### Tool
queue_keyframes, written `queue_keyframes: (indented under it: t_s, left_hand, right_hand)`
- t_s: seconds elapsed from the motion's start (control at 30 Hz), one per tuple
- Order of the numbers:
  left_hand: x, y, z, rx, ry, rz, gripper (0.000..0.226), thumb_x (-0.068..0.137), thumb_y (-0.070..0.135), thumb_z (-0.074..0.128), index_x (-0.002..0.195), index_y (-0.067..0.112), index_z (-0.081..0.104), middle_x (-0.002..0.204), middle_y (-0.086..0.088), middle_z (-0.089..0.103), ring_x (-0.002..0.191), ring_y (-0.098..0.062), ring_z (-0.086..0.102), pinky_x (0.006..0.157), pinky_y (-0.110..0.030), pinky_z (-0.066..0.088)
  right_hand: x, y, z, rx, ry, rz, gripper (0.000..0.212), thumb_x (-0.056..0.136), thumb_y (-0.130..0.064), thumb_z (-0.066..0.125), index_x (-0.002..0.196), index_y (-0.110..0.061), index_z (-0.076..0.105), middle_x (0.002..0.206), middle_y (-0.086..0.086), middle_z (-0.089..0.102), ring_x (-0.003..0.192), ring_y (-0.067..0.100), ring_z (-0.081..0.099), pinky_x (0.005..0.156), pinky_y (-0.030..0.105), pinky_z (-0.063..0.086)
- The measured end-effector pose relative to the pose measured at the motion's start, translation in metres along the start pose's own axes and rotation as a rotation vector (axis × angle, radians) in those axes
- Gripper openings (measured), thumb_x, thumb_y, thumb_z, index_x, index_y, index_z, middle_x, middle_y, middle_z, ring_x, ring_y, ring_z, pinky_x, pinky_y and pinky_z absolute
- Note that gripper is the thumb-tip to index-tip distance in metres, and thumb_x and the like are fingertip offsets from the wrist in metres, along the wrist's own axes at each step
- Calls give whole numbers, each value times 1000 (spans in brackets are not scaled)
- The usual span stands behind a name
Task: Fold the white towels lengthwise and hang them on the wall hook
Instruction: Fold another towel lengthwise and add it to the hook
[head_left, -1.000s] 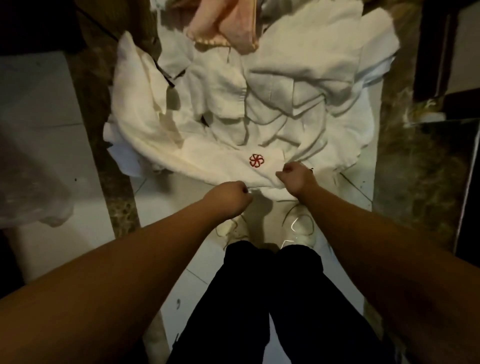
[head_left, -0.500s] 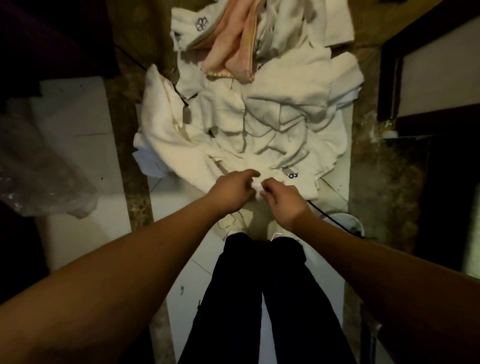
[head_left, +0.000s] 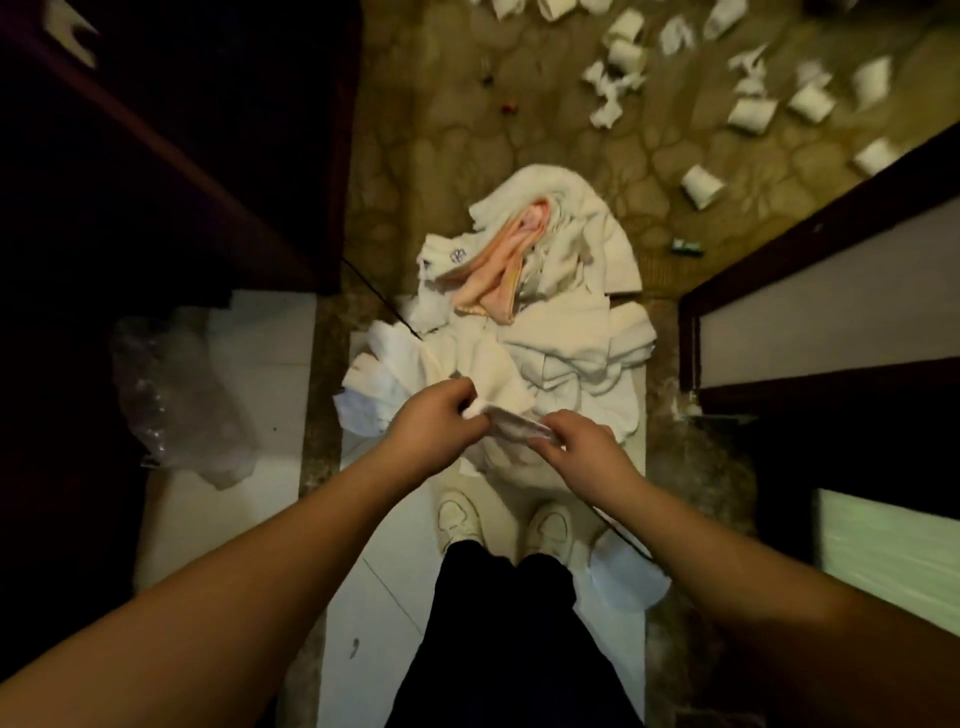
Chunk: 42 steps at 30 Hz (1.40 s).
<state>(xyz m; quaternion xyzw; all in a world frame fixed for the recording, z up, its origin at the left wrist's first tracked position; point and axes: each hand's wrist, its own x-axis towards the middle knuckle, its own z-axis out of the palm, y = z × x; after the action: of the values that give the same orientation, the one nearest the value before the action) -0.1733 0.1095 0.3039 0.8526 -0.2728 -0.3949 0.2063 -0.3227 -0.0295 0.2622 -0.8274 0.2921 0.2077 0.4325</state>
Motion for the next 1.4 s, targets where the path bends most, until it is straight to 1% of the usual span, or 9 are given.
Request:
queue_keyframes:
  t_s: [0.2,0.3,0.37,0.47,0.67,0.9,1.1,1.23,1.4]
  left_hand:
    - [-75,53,-76,102,187,207,22,81,13,72,69,12,54,117,-7,68,109,-23,57,81,-24,37]
    - [-122,89,-115,116,270,288,12,76,22,63,77,12,68,101,-6,73,94,-19,63,75,-27,47]
    - [-150,108,-140,61,346,321,35,69,32,51,80,7,72,79,-7,69,76,-17,59,66,-36,47]
    - [-207,135,-179,46,462,268,27,70,32,53,67,6,58,62,-6,54,63,-23,53,58,-43,42]
    - [-310,144,-233,140,597,84,33,94,44,60,76,23,43,72,0,56,64,-17,54,58,-33,36]
    - [-423,101,-252,222,648,-19,35,92,46,64,116,22,55,104,6,64,87,-13,62,73,-31,51]
    - [-538,46,-229,235,554,-135,32,85,53,71,96,24,64,83,10,60,72,-5,57,58,-24,41]
    - [-607,27,-216,212,537,-128,30,81,56,73,92,29,66,86,12,63,77,-4,61,59,-24,41]
    - [-689,23,-203,197,565,-121,40,81,52,75,93,16,68,78,3,63,66,-12,57,57,-27,37]
  right_hand:
    - [-38,-87,-97,-121,150,-184,22,97,-17,52,113,-22,68,116,-3,64,114,21,55,97,40,37]
    - [-64,-140,-134,-148,221,-310,24,97,-16,53,113,-22,69,118,-2,66,114,21,56,91,37,37]
    - [-82,-175,-152,-119,264,-409,23,95,-13,55,111,-18,70,115,2,68,111,24,59,90,36,42]
    - [-119,-229,-175,-126,333,-504,22,96,-13,53,110,-15,69,113,4,67,109,22,59,90,35,45]
    - [-204,-321,-209,-109,501,-680,20,96,-16,55,110,-14,69,110,4,66,104,21,60,87,33,44]
    - [-304,-371,-181,-266,723,-847,23,98,-16,58,117,-14,72,116,5,68,105,25,62,78,28,41]
    - [-381,-376,-130,-303,850,-907,20,93,-6,62,107,-6,76,100,17,70,91,37,66,78,32,45]
    - [-428,-373,-110,-313,892,-760,29,104,-18,47,123,-14,69,120,13,63,109,31,58,81,25,32]
    - [-480,-378,-89,-276,912,-758,31,103,-19,44,119,-22,70,123,8,60,111,32,58,94,43,46]
